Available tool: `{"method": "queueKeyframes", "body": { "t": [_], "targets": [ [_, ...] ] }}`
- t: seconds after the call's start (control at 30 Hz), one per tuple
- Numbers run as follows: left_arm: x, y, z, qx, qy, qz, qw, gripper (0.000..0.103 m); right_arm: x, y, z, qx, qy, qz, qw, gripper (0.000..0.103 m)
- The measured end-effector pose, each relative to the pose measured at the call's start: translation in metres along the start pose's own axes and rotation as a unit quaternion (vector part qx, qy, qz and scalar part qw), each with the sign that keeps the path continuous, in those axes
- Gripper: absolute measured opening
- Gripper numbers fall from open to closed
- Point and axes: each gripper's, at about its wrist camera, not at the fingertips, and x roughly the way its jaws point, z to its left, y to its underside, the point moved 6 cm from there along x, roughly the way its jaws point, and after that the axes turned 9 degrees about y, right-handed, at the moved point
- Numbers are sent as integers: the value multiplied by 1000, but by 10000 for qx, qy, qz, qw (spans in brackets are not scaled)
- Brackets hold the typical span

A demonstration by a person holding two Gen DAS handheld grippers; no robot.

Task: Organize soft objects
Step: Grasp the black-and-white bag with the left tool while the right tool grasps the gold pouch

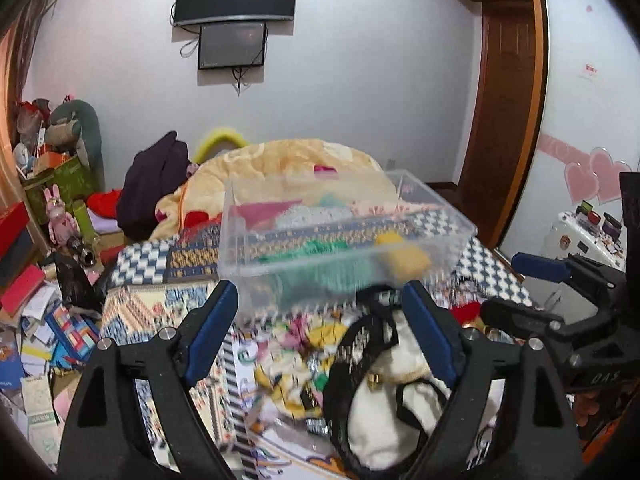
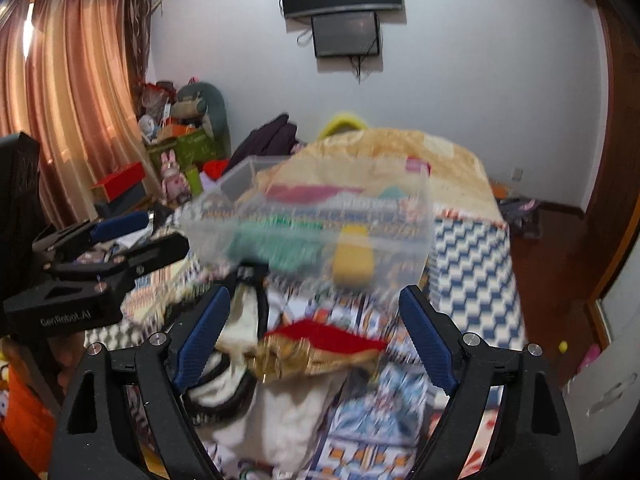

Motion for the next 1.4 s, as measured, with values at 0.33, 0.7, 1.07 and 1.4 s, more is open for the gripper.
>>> {"method": "queueKeyframes", "body": {
  "t": [0.33,0.7,1.07,1.4],
  "targets": [
    [18,31,-2,-213,355,378,9984,63,16,31,-3,53,-71,370,9993,80],
    [33,43,-14,-80,514,683,9963,29,12,33,-3,131,-11,259,9996,39],
    [14,34,-13,-34,426,353,9985,21,9,31,-2,76,27,395,9992,39],
    [-7,19,-4,-159,323,-29,9993,19,19,27,-8,261,252,336,9988,78]
  ]
}}
